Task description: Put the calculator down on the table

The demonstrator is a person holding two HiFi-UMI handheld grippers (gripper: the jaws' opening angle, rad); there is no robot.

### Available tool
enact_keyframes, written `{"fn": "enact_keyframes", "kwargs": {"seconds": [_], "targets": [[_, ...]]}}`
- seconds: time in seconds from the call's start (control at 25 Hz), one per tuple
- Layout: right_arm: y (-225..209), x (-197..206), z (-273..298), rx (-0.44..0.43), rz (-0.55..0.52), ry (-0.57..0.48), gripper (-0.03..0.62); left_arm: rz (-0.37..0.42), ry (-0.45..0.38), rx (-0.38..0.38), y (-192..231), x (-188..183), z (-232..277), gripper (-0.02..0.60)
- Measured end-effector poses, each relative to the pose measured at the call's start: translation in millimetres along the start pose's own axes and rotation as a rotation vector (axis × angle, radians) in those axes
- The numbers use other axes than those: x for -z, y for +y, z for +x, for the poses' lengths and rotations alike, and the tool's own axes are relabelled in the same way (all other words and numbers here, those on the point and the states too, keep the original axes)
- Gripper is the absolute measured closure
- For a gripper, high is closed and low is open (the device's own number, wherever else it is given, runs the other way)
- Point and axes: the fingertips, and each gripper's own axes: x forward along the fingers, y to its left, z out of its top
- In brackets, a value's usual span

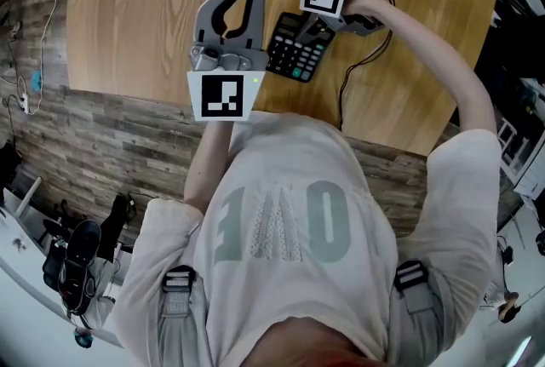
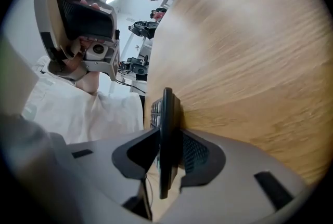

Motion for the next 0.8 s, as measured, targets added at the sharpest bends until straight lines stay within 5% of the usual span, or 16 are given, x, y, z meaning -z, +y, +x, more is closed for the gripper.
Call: {"fn": "enact_keyframes", "kwargs": {"seconds": [0.52, 0.8], "targets": [[-2.7, -3.4, -3.8, 0.183, -0.106, 0.037, 0.470, -0.051, -0.042, -0.021, 6.9, -8.0, -3.9, 0.574], [-4.3, -4.1, -4.2, 0.250, -0.082, 0.029, 0.396, -0.038, -0.048, -0.013, 6.2, -10.6, -8.4, 0.574]]}}
